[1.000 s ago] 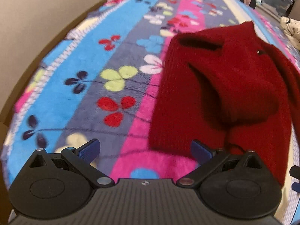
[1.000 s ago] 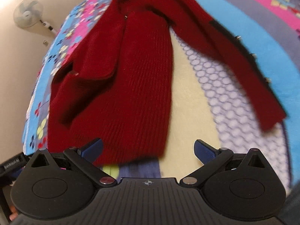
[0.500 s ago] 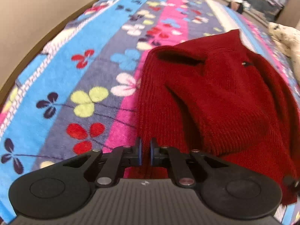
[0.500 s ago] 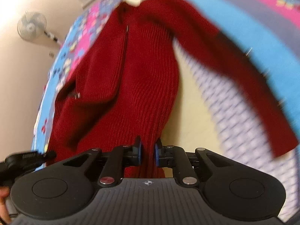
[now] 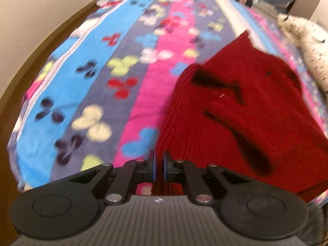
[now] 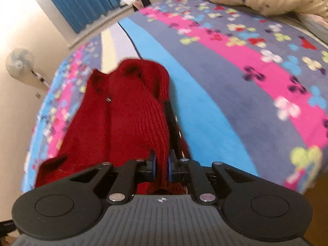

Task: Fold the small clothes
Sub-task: 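Grasp the sweater hem with the right tool while the left tool grasps the hem too, then lift and shake the sweater out with both tools, then lay it flat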

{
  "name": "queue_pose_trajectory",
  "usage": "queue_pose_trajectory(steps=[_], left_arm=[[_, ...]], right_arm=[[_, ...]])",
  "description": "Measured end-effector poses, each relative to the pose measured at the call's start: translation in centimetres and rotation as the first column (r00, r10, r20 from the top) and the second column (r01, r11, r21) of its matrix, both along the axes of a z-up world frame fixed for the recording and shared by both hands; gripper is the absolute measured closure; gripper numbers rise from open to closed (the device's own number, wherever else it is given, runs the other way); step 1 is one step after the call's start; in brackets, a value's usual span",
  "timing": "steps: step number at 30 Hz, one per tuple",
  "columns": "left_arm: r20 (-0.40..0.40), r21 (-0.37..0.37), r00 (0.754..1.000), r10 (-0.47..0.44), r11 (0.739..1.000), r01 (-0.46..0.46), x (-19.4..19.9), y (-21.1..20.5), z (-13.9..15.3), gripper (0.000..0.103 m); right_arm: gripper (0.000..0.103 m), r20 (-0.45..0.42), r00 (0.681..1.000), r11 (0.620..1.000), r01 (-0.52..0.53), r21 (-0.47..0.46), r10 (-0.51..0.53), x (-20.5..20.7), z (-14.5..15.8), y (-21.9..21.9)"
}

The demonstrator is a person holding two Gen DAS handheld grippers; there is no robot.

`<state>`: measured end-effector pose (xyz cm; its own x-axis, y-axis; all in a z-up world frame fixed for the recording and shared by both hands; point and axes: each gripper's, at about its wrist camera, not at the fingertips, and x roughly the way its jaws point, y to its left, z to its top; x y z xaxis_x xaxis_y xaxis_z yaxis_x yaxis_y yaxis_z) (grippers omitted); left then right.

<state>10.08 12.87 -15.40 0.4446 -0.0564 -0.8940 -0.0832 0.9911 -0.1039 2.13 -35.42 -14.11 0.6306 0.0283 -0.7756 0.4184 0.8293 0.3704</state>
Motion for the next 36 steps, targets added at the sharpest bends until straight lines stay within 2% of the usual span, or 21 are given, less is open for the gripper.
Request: queue_pose_trajectory(steps=[4, 5, 7, 8, 9, 10, 11, 12, 14, 16, 18, 20, 22, 25, 26, 27, 28, 29, 31, 34, 36], left_arm=[[-0.045, 0.022, 0.999, -0.025, 0.999, 0.026, 0.3, 0.2, -3.7, 0.093], [-0.058, 0.055, 0.998, -0.025, 0.998, 0.028, 0.8, 0.0, -4.1, 0.087], [-0.046, 0.129, 0.999, -0.002, 0.992, 0.008, 1.6, -0.5, -3.5, 0.073], [-0.02, 0.133, 1.0, -0.01, 0.991, 0.013, 1.7, -0.8, -2.8, 0.057], [0.02, 0.129, 0.999, -0.033, 0.991, 0.03, 1.6, -1.1, -1.7, 0.034], [0.055, 0.133, 0.997, -0.054, 0.99, 0.047, 1.5, -1.7, -0.7, 0.023], [0.107, 0.143, 0.99, -0.09, 0.987, 0.074, 1.2, -2.6, 0.5, 0.01], [0.152, 0.151, 0.979, -0.133, 0.982, 0.11, 1.1, -3.6, 1.5, 0.006], [0.19, 0.14, 0.948, -0.257, 0.962, 0.233, 1.4, -6.3, 2.9, 0.006], [0.185, 0.102, 0.913, -0.365, 0.931, 0.351, 2.1, -9.1, 3.3, 0.006], [0.123, 0.045, 0.889, -0.441, 0.897, 0.439, 3.5, -11.9, 2.6, 0.006], [0.011, -0.038, 0.873, -0.487, 0.873, 0.487, 5.2, -14.4, 0.5, 0.006], [-0.062, -0.071, 0.878, -0.474, 0.88, 0.47, 6.2, -15.7, -1.6, 0.006], [-0.191, -0.168, 0.902, -0.387, 0.918, 0.359, 8.0, -16.0, -4.9, 0.007], [-0.206, -0.196, 0.916, -0.345, 0.932, 0.306, 8.3, -15.8, -5.2, 0.021], [-0.18, -0.212, 0.933, -0.312, 0.939, 0.273, 8.4, -15.6, -4.8, 0.053], [-0.136, -0.212, 0.947, -0.29, 0.942, 0.258, 8.6, -15.5, -3.9, 0.072], [-0.087, -0.203, 0.956, -0.279, 0.945, 0.258, 8.8, -15.4, -2.3, 0.084], [0.04, -0.201, 0.967, -0.252, 0.946, 0.255, 9.3, -14.5, 1.4, 0.085], [0.215, -0.132, 0.962, -0.169, 0.971, 0.2, 12.3, -10.5, 7.6, 0.086], [0.312, -0.035, 0.945, -0.098, 0.993, 0.115, 15.6, -5.6, 10.9, 0.086]], right_arm=[[0.091, -0.108, 0.994, 0.998, -0.023, -0.064, 0.016, -1.0, -4.3, 0.9], [0.09, -0.13, 0.991, 0.996, -0.031, -0.084, 0.02, -0.8, -5.3, 1.4], [0.077, -0.192, 0.981, 0.992, -0.061, -0.11, 0.039, -0.1, -6.6, 2.2], [0.062, -0.214, 0.976, 0.992, -0.056, -0.114, 0.03, 0.1, -6.8, 2.4], [0.047, -0.216, 0.976, 0.992, -0.039, -0.117, 0.013, -0.3, -6.6, 2.3], [0.037, -0.192, 0.981, 0.993, -0.019, -0.117, -0.004, -0.7, -6.0, 1.9], [0.033, -0.164, 0.986, 0.993, -0.004, -0.116, -0.015, -1.1, -5.4, 1.5], [0.031, -0.141, 0.99, 0.993, 0.007, -0.12, -0.024, -1.5, -4.7, 1.0], [0.031, -0.116, 0.992, 0.991, 0.024, -0.132, -0.039, -2.1, -3.7, 0.4], [0.031, -0.1, 0.993, 0.992, 0.046, -0.119, -0.058, -2.5, -2.8, -0.3], [0.031, -0.094, 0.993, 0.994, 0.061, -0.089, -0.069, -3.0, -2.5, -0.5], [0.031, -0.091, 0.993, 0.996, 0.065, -0.067, -0.071, -3.3, -2.3, -0.4], [0.031, -0.088, 0.994, 0.997, 0.06, -0.056, -0.065, -3.6, -2.1, 0.0], [0.031, -0.094, 0.994, 0.998, 0.06, -0.037, -0.063, -3.8, -2.4, 0.2], [0.031, -0.101, 0.993, 0.998, 0.062, -0.03, -0.065, -3.8, -2.6, 0.3], [0.031, -0.112, 0.991, 0.998, 0.064, -0.023, -0.066, -3.8, -2.8, 0.3], [0.031, -0.128, 0.99, 0.998, 0.063, -0.02, -0.065, -3.7, -3.1, 0.3], [0.031, -0.138, 0.989, 0.998, 0.056, -0.023, -0.059, -3.6, -3.4, 0.5], [0.032, -0.157, 0.987, 0.998, 0.037, -0.047, -0.044, -3.2, -3.6, 0.8], [0.034, -0.164, 0.986, 0.998, 0.008, -0.069, -0.019, -2.1, -3.5, 1.5], [0.035, -0.154, 0.988, 0.997, -0.006, -0.075, -0.005, -1.3, -3.1, 2.0]])
